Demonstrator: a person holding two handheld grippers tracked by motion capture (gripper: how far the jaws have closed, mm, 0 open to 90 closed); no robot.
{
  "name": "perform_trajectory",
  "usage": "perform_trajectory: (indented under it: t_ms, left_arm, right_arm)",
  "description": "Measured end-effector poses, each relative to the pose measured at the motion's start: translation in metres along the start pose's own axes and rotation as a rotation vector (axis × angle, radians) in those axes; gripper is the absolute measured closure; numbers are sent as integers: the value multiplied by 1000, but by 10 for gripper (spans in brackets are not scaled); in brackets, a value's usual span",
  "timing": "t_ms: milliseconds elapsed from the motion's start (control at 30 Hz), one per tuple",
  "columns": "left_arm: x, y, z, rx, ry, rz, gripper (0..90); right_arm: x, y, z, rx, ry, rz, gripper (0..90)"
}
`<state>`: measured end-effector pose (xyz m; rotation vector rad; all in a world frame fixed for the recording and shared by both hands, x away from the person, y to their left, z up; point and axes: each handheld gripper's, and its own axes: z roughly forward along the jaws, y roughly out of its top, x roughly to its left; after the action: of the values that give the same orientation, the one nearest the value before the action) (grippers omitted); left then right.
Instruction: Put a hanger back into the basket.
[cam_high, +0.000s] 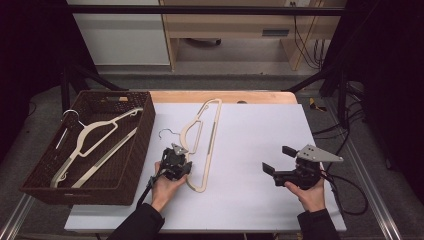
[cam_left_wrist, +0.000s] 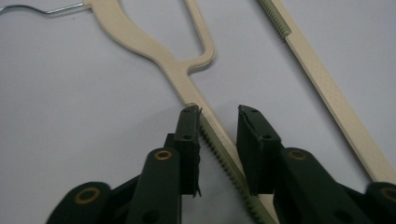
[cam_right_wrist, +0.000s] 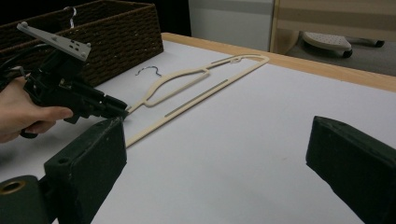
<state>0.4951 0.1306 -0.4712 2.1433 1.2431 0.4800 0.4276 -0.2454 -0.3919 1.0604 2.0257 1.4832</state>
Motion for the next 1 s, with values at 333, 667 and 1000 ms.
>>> perform_trajectory:
  t_ms: [333,667,1000]
  left_arm:
    - [14,-13,-14,24,-56,10,713]
    - [14,-22,-21,14,-64,-28,714]
    - [12,-26,-23,-10,-100,6,738]
  right_arm:
    - [-2,0,-3,-4,-4,1,51]
    - [-1,0,-2,-1,-1,-3,52]
    - [1,1,0,0,-2,-5,51]
